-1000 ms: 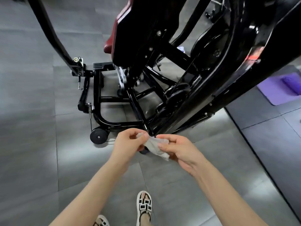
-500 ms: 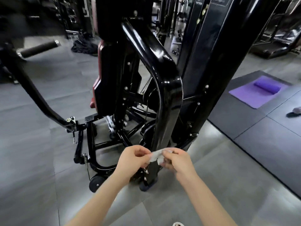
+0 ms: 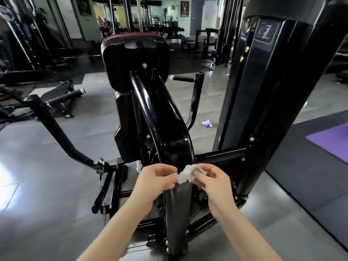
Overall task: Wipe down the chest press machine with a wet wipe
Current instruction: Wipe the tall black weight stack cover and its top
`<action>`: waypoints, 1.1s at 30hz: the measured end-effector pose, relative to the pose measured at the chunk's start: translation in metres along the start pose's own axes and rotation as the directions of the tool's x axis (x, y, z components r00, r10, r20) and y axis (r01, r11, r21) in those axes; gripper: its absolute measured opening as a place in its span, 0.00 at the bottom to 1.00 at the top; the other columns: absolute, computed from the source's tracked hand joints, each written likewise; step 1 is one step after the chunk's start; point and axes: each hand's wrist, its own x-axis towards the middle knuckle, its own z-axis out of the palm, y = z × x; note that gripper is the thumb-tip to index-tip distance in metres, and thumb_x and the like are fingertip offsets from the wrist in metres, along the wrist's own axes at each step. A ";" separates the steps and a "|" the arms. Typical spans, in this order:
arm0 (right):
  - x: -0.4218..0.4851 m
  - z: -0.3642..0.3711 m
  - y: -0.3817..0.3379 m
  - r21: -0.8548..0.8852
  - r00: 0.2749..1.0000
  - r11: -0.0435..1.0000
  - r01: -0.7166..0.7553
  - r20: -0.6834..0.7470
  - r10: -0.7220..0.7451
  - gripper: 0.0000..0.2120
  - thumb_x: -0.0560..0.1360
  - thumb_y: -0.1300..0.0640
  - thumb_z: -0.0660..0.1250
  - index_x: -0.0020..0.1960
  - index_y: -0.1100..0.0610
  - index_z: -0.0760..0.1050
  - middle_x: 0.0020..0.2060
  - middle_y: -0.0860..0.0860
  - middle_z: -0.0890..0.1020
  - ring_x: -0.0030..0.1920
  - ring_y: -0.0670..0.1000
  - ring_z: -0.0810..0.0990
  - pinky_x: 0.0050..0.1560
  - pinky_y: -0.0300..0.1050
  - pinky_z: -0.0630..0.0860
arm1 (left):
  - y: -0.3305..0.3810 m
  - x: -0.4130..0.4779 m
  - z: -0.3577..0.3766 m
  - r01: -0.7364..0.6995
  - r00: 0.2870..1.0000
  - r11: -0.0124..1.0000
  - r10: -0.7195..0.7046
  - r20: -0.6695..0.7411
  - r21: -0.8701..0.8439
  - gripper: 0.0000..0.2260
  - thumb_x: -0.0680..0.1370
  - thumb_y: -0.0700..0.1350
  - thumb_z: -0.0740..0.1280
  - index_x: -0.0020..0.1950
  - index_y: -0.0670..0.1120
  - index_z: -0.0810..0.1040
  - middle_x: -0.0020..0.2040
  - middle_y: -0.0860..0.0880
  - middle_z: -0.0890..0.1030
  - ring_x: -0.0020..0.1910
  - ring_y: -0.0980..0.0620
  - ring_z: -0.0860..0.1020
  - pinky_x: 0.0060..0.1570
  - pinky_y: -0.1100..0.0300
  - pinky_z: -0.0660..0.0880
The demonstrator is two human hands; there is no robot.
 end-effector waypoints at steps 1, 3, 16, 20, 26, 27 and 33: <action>0.012 -0.001 -0.005 -0.111 0.990 0.986 0.120 -0.066 -0.128 0.05 0.73 0.66 0.70 0.45 0.57 0.81 0.41 0.54 0.84 0.43 0.52 0.82 0.46 0.42 0.79 | 0.005 0.006 -0.003 -0.013 0.997 1.000 0.013 -0.073 -0.003 0.05 0.72 0.37 0.72 0.45 0.45 0.83 0.44 0.45 0.84 0.45 0.50 0.82 0.48 0.58 0.80; 0.034 0.003 -0.011 -0.365 0.882 0.831 0.419 -0.051 -0.468 0.09 0.74 0.67 0.67 0.45 0.54 0.81 0.43 0.45 0.83 0.45 0.45 0.80 0.49 0.37 0.76 | 0.012 0.017 -0.010 -0.043 0.975 0.999 0.037 -0.219 -0.024 0.05 0.73 0.37 0.70 0.46 0.46 0.82 0.46 0.44 0.83 0.47 0.49 0.82 0.50 0.56 0.79; 0.178 0.119 -0.067 -0.633 0.595 0.003 0.774 0.726 -0.345 0.24 0.82 0.46 0.50 0.76 0.50 0.58 0.76 0.46 0.55 0.76 0.44 0.49 0.75 0.57 0.40 | 0.059 0.073 -0.040 -0.124 0.895 0.991 0.131 -0.426 0.045 0.05 0.74 0.36 0.68 0.45 0.46 0.81 0.41 0.48 0.80 0.41 0.53 0.78 0.47 0.59 0.78; 0.151 0.093 -0.047 -0.547 0.466 -0.069 0.834 0.767 -0.441 0.25 0.80 0.48 0.51 0.75 0.53 0.61 0.75 0.49 0.60 0.76 0.47 0.55 0.74 0.58 0.52 | 0.075 0.101 -0.053 -0.165 0.886 0.983 0.185 -0.425 0.083 0.05 0.75 0.39 0.68 0.46 0.49 0.81 0.46 0.48 0.81 0.44 0.53 0.79 0.51 0.56 0.79; 0.157 0.090 -0.055 -0.523 0.456 -0.117 0.844 0.816 -0.356 0.29 0.78 0.40 0.46 0.76 0.48 0.58 0.76 0.44 0.53 0.75 0.40 0.46 0.75 0.52 0.42 | 0.091 0.140 -0.071 -0.225 0.903 0.973 0.230 -0.362 0.058 0.10 0.78 0.39 0.65 0.57 0.48 0.78 0.53 0.50 0.79 0.49 0.58 0.78 0.53 0.58 0.78; 0.170 0.108 -0.065 -0.562 0.510 -0.088 0.822 0.797 -0.323 0.31 0.76 0.37 0.43 0.76 0.47 0.56 0.76 0.43 0.51 0.74 0.38 0.43 0.75 0.53 0.40 | 0.092 0.146 -0.073 -0.229 0.905 0.972 0.233 -0.357 0.054 0.12 0.78 0.39 0.64 0.60 0.47 0.77 0.54 0.50 0.78 0.50 0.58 0.77 0.54 0.58 0.77; 0.220 0.166 -0.095 -0.660 0.634 -0.001 0.751 0.722 -0.276 0.25 0.81 0.44 0.52 0.76 0.47 0.54 0.77 0.47 0.50 0.76 0.46 0.45 0.74 0.58 0.39 | 0.097 0.176 -0.078 -0.210 0.929 0.978 0.201 -0.311 0.004 0.15 0.77 0.39 0.65 0.64 0.45 0.75 0.56 0.47 0.79 0.53 0.54 0.79 0.55 0.57 0.78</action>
